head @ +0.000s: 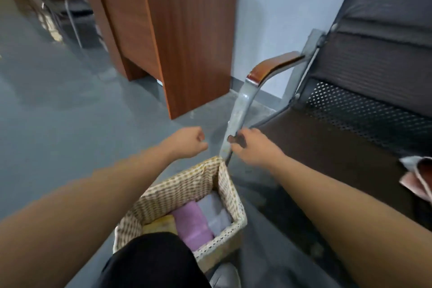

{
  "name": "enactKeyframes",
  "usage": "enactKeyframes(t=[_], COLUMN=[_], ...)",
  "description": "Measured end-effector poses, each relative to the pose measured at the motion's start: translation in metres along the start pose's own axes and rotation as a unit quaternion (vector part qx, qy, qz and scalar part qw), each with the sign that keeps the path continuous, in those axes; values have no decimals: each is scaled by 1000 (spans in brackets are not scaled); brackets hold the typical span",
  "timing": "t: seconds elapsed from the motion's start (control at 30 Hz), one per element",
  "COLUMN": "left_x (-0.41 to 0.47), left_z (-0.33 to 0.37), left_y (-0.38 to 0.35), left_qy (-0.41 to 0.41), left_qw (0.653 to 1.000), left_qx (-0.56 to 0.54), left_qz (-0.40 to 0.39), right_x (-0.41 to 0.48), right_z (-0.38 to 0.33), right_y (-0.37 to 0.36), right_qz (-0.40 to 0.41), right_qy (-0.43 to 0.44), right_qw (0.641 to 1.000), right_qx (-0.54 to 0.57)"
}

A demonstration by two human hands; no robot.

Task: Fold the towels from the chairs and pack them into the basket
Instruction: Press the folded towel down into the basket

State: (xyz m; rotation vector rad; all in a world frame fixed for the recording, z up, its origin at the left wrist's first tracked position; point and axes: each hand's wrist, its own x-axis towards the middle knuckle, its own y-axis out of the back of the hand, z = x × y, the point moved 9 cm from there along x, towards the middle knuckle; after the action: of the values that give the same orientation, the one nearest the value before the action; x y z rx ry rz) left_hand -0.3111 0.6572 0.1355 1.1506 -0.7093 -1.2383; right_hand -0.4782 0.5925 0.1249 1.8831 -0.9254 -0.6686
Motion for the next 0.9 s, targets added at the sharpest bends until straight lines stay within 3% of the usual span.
enactKeyframes(t=[0.23,0.5,0.73,0.9], left_x=[9,15,22,14], left_z=[213,443,580,628], left_y=[63,-38,-179,-276], left_qy=[-136,-282,-335,-364], left_qw=[986,958,936,898], left_qx=[-40,-47,-48,-100], left_qz=[85,17,-94,-224], right_x=[-93,-239,-320,-317], right_z=[121,315,466,513], right_y=[188,270,240,198], right_qz=[162,237,187,91], right_qy=[-93,-269,-391,-374], right_qw=[981,931,899,908], right_qx=[-59,-63,-64,-165])
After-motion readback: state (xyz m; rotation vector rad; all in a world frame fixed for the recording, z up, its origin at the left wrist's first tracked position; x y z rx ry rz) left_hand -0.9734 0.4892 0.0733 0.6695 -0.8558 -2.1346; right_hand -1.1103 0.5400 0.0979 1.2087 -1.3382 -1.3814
